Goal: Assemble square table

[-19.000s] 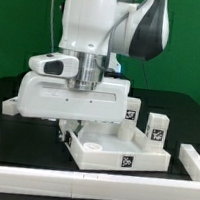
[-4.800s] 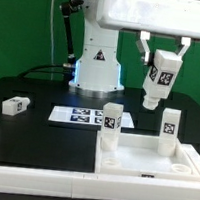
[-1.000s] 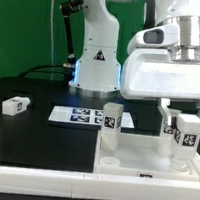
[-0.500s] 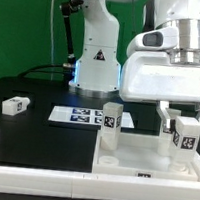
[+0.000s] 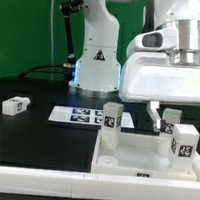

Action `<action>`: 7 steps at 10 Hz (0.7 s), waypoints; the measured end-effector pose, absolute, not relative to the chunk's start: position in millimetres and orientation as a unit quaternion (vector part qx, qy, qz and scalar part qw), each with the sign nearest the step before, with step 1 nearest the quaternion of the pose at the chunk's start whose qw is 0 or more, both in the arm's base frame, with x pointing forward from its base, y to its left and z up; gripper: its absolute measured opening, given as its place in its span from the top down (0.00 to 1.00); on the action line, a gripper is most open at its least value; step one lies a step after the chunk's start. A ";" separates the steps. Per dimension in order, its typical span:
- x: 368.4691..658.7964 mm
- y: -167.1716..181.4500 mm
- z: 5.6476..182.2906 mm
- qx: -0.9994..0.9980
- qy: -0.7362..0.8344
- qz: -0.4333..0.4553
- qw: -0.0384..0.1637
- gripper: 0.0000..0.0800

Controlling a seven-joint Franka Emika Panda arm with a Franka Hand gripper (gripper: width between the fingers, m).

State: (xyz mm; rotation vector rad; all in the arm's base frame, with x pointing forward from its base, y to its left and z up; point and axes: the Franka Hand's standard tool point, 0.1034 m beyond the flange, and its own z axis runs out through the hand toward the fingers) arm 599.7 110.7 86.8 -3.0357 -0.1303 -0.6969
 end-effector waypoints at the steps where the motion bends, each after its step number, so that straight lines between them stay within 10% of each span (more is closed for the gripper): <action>1: 599.7 110.7 86.8 -0.974 -0.042 -0.224 0.012 0.20; 7: 599.7 110.7 86.8 -0.974 -0.042 -0.224 0.012 0.19</action>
Offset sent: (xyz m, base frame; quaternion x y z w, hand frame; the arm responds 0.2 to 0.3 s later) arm 0.0000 0.0000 0.0000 0.0000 0.0000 0.0000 1.0000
